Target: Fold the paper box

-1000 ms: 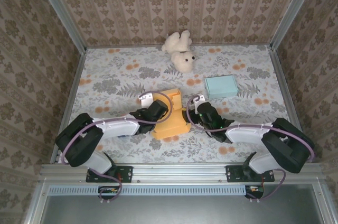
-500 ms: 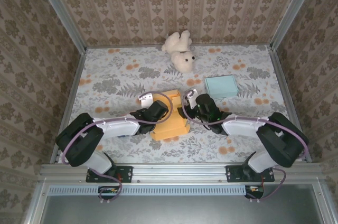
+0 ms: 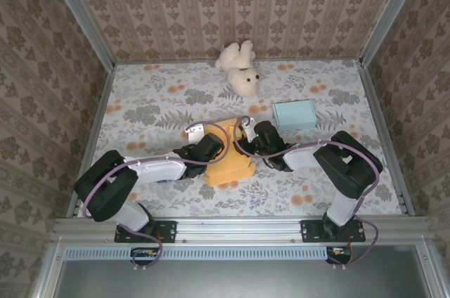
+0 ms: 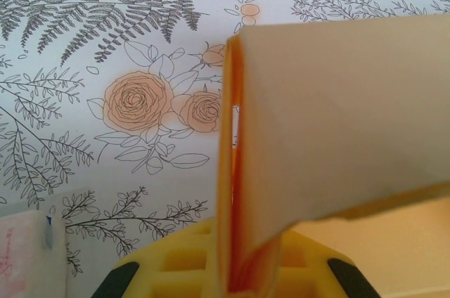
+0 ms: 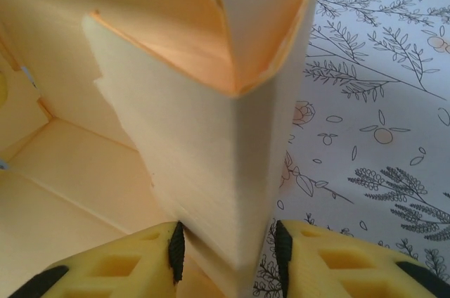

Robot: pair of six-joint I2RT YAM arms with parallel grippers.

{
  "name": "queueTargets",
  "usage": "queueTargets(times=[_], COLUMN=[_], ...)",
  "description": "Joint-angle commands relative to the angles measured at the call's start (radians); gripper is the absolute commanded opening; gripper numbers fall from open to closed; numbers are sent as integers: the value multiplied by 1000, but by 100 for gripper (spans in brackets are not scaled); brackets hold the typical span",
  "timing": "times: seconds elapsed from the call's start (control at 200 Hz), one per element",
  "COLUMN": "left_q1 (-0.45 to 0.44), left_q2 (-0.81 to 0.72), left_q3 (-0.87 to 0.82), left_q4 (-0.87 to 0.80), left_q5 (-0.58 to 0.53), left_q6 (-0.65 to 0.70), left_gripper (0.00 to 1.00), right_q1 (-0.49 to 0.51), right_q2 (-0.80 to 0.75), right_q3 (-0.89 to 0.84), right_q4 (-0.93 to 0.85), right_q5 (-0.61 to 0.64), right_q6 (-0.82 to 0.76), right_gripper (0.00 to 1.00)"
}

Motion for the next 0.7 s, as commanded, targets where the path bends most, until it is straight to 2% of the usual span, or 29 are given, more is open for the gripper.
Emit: queueTargets(times=[0.0,0.065,0.185,0.455,0.575,0.695], left_q1=[5,6,4,3,5,3], left_q2=[-15,-20,-23,-34,-46,-62], left_q3=[-12,-14,-17,-14,-6,25], left_q4=[17,16,13,-7,-68,-186], left_q5=[5,6,17,68,67,66], left_q6=[1,-7,-32,-91,-177,-303], left_gripper=[0,0,0,0,0,0], right_q1=[-3,-1,9,20,42,73], right_q2=[32,38,50,87,92,112], right_q3=[26,26,21,37,49,119], right_q4=[58,63,82,95,55,-109], right_q5=[19,58,153,251,415,698], right_q6=[6,11,25,39,44,81], right_gripper=[36,32,32,30,22,18])
